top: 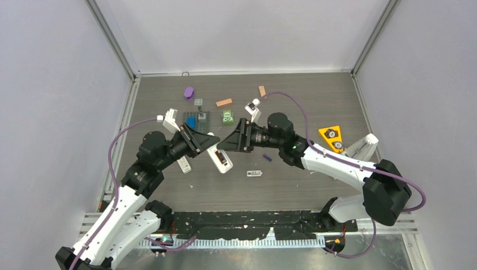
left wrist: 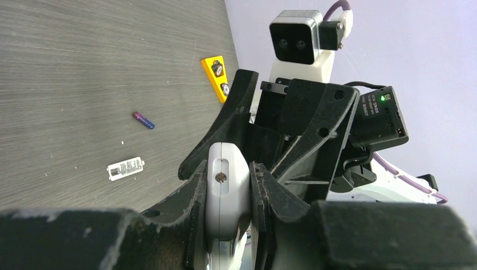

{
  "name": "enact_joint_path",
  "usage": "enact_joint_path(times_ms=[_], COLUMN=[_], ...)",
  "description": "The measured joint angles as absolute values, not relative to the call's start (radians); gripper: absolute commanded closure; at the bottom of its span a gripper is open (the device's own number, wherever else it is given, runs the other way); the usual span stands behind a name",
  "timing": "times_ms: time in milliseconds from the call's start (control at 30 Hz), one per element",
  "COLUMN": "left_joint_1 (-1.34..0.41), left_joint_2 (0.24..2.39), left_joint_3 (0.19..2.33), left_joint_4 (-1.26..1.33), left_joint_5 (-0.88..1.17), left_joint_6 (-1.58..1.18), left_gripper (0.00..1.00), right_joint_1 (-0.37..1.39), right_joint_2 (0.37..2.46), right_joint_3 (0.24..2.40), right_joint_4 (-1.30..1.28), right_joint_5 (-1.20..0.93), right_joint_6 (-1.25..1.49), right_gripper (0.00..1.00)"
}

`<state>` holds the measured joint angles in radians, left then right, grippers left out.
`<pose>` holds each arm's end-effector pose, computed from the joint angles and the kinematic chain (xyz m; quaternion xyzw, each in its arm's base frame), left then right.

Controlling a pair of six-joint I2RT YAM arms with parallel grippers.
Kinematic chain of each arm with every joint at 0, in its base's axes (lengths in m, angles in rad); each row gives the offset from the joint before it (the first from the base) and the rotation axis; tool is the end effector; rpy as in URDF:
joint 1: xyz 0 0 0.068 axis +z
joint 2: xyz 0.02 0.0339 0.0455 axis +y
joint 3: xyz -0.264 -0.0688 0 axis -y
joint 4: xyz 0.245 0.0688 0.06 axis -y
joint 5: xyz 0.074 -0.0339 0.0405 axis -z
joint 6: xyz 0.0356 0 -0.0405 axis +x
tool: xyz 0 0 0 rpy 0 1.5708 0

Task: Load the batteries into the remote control

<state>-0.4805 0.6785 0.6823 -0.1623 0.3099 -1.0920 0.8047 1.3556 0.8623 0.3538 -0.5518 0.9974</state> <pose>0.1420 -0.0863 0.3231 -0.1308 0.7470 -0.5367 0.3699 0.2023 0.2371 0.2937 -0.1081 0.7400 0.6225 0.2307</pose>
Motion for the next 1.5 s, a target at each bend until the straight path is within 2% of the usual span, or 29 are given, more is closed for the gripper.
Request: enact_joint_path(times_ms=[133, 567, 800, 1000, 1500], left_joint_1=[-0.48, -0.48, -0.48, -0.48, -0.48], left_joint_2=[0.679, 0.678, 0.678, 0.679, 0.692], left_joint_3=[0.682, 0.682, 0.682, 0.682, 0.707], left_joint_4=[-0.162, -0.161, -0.161, -0.166, -0.245], left_joint_5=[0.31, 0.307, 0.307, 0.305, 0.295], left_joint_6=[-1.092, -1.092, -1.092, -1.092, -1.092], left_gripper=[1.0, 1.0, 1.0, 1.0, 1.0], right_joint_1=[0.805, 0.805, 0.805, 0.804, 0.804], right_joint_2=[1.356, 1.362, 1.37, 1.386, 1.386], right_joint_3=[0.863, 0.863, 0.863, 0.867, 0.892], right_joint_4=[0.334, 0.362, 0.374, 0.366, 0.305], right_joint_5=[-0.548, -0.552, -0.561, -0.574, -0.583], right_joint_6=[0.994, 1.032, 1.034, 1.023, 0.939], right_gripper=[0.16, 0.15, 0.19, 0.26, 0.33])
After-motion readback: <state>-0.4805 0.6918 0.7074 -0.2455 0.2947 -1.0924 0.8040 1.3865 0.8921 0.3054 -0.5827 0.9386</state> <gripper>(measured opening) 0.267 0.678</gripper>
